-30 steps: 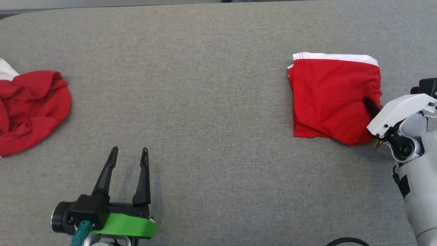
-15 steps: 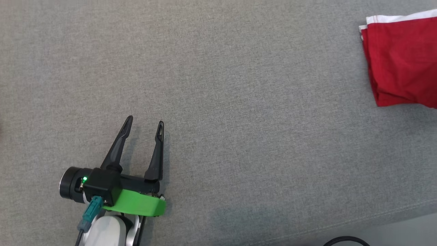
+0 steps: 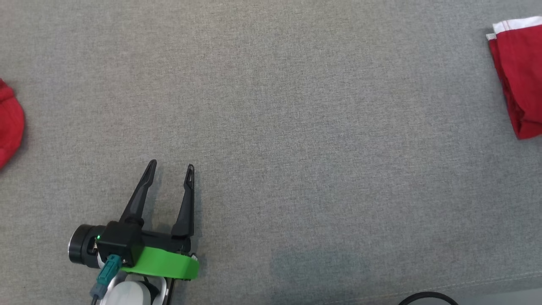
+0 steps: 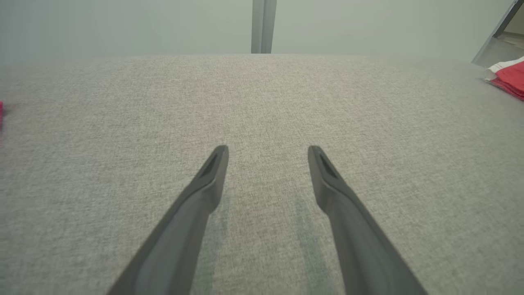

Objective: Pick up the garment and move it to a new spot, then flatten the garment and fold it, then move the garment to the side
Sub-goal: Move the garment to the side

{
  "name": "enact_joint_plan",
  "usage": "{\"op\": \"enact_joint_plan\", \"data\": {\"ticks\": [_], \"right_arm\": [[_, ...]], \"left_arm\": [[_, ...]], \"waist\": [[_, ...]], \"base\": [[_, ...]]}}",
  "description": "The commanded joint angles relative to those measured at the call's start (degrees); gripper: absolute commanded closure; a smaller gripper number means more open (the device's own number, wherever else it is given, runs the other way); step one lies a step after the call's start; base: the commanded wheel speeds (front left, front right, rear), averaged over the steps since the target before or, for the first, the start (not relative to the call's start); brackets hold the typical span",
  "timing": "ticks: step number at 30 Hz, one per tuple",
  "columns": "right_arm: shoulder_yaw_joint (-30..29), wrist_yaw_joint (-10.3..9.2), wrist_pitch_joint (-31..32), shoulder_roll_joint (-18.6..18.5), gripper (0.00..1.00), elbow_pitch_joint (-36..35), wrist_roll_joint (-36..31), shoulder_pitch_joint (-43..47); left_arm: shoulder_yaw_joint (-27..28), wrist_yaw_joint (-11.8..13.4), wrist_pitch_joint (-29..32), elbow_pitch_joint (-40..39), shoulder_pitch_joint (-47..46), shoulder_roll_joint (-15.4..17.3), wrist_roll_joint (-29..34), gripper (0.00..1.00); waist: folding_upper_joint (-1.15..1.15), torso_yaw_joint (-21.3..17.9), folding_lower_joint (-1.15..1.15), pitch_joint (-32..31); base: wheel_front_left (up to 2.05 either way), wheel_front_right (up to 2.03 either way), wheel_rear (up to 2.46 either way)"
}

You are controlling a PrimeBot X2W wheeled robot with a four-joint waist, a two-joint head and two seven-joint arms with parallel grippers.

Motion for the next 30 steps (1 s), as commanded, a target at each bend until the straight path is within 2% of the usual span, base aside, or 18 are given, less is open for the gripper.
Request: {"op": "enact_joint_plan", "data": {"ticks": [1,4,7,15,20,24,30], "right_arm": [[-0.6,-0.09,-0.8,-0.7,0.00,0.3,-2.3,-0.7],[-1.5,-0.08,-3.2,-0.6,0.00,-0.6,-5.7,-1.1],[-2.2,-0.08,-6.6,1.1,0.00,-2.3,-7.1,-0.4],[0.8,-0.09,-16.3,4.7,0.00,-13.2,-0.1,10.2],[0.4,-0.09,-18.8,6.9,0.00,-21.2,2.5,19.7],[-0.4,-0.08,-20.1,11.9,0.00,-27.5,2.6,30.2],[-0.5,-0.09,-21.5,18.5,0.00,-33.7,-0.5,41.7]], "left_arm": [[0.2,0.2,0.0,0.0,0.8,0.0,0.0,0.00],[0.6,0.3,0.0,-0.1,1.2,0.0,-0.4,0.00],[0.9,0.3,0.0,0.0,1.8,0.0,-0.6,0.00],[1.7,1.3,0.0,0.8,5.3,-0.1,-2.7,0.00],[3.4,2.7,0.0,1.3,7.1,0.0,-2.5,0.00],[5.0,4.0,0.0,2.9,8.5,0.0,-2.6,0.00],[7.3,4.1,0.0,4.8,9.9,-0.1,-3.1,0.00]], "waist": [[0.00,-0.4,-0.01,-1.0],[0.00,-1.0,-0.01,-2.5],[0.00,-1.4,-0.01,-4.9],[0.00,-0.6,-0.01,-14.4],[0.00,-0.2,-0.01,-17.0],[0.00,0.5,-0.01,-19.2],[0.00,1.2,-0.01,-21.9]], "base": [[0.00,0.00,0.00],[0.00,0.00,0.00],[0.00,0.00,0.00],[0.00,0.00,0.00],[0.00,0.00,0.00],[0.00,0.00,0.00],[0.00,0.00,0.00]]}}
